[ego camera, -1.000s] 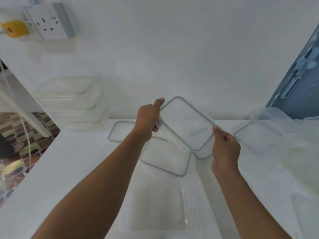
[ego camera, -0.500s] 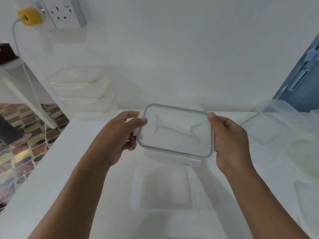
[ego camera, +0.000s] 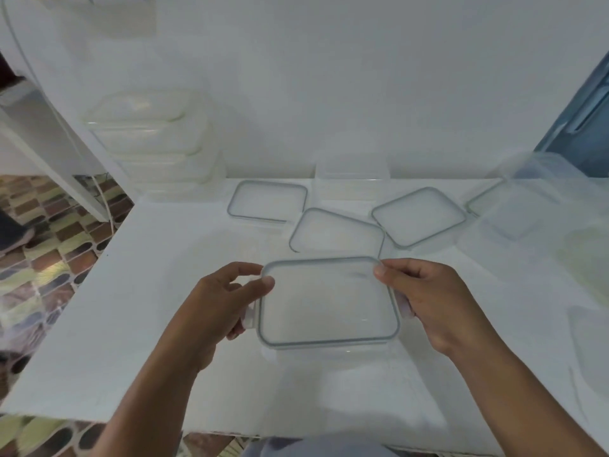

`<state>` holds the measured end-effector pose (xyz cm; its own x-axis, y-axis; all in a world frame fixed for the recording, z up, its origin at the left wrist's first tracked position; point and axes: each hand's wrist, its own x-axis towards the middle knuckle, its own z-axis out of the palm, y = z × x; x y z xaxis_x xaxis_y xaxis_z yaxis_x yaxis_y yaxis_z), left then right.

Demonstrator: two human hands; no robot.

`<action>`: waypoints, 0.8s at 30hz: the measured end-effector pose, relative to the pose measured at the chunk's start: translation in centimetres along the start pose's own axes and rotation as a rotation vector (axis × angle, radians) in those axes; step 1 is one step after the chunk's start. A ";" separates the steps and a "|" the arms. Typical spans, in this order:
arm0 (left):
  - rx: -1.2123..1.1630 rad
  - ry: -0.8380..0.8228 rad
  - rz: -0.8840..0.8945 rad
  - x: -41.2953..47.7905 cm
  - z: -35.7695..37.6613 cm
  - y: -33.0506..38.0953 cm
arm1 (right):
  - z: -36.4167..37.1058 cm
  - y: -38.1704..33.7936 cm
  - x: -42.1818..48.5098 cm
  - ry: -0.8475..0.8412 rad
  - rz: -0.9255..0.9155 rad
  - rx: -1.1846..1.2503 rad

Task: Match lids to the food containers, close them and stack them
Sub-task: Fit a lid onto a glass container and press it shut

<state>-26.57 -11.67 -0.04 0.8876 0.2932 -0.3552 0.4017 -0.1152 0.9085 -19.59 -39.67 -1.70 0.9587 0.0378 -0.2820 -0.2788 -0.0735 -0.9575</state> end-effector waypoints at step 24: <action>0.110 -0.029 -0.005 2.1 0.6 -2.4 | 0.1 2.1 0.7 -0.035 0.036 -0.246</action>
<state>-25.49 -11.37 -3.10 0.8910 0.2664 -0.3677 0.4273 -0.2181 0.8774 -19.54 -39.65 -3.87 0.9446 0.0644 -0.3217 -0.2865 -0.3158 -0.9045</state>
